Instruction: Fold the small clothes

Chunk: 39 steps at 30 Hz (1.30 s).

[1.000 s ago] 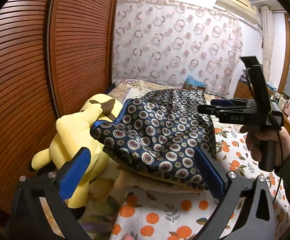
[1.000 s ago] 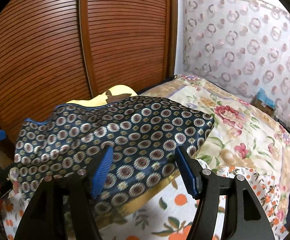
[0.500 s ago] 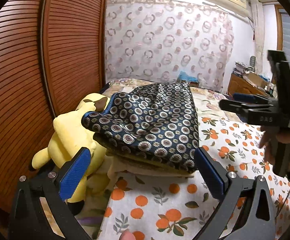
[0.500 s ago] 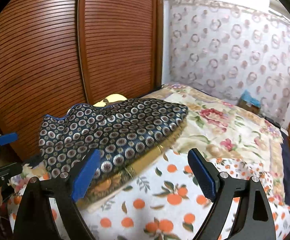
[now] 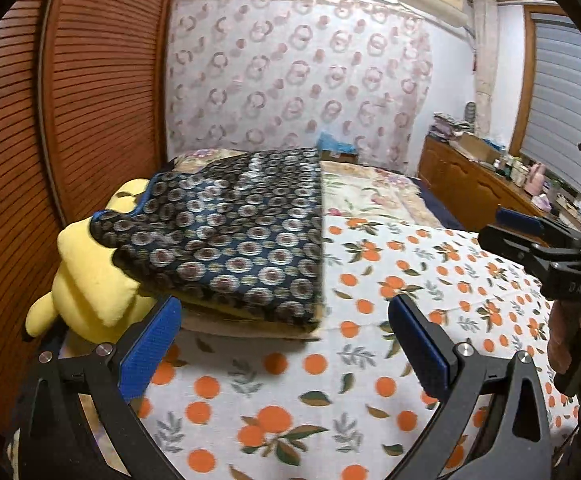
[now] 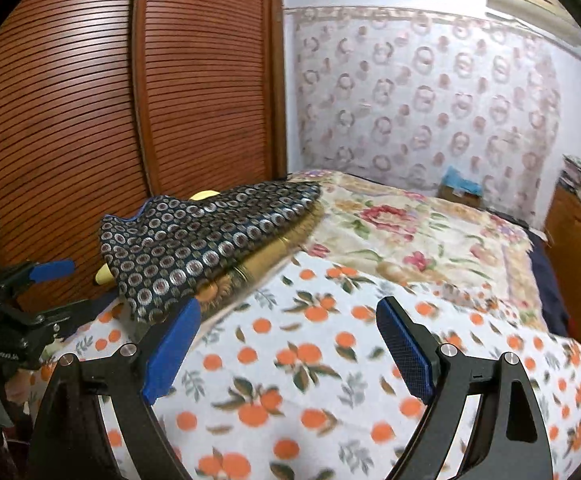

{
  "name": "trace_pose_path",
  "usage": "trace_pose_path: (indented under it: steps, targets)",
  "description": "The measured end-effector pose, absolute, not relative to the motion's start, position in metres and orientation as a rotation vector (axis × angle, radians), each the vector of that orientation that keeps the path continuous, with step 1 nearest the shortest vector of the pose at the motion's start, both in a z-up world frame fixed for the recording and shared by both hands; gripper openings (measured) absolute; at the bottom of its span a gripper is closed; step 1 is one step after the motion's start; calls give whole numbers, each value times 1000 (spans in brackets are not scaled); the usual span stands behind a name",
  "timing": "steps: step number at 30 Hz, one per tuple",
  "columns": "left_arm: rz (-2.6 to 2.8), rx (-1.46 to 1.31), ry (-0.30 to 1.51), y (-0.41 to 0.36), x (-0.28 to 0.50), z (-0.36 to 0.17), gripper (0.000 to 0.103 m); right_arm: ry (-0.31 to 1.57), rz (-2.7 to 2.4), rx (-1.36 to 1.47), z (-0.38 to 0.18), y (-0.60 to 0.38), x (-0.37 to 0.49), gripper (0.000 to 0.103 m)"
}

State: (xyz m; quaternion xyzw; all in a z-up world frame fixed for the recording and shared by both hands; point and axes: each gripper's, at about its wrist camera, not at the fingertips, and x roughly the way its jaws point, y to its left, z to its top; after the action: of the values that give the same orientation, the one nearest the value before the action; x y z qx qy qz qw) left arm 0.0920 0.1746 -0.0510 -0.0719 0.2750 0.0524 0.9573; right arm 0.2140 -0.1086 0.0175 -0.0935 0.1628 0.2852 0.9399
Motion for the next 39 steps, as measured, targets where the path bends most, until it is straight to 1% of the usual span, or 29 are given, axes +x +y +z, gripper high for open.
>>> trace_pose_path:
  steps: [13,22,31,39]
  targets:
    - [21,-105,536,117,88,-35,103,315,443,-118,20,-172,135,90]
    - [-25,-68,505,77,83,-11,103,281,365,-69,24,-192,89,90]
    - [-46,-39,428,57,67,26,103,181,300,-23,43,-203,45,90]
    - [-51,-11,386,48,57,40,103,124,257,-9,37,-208,19,90]
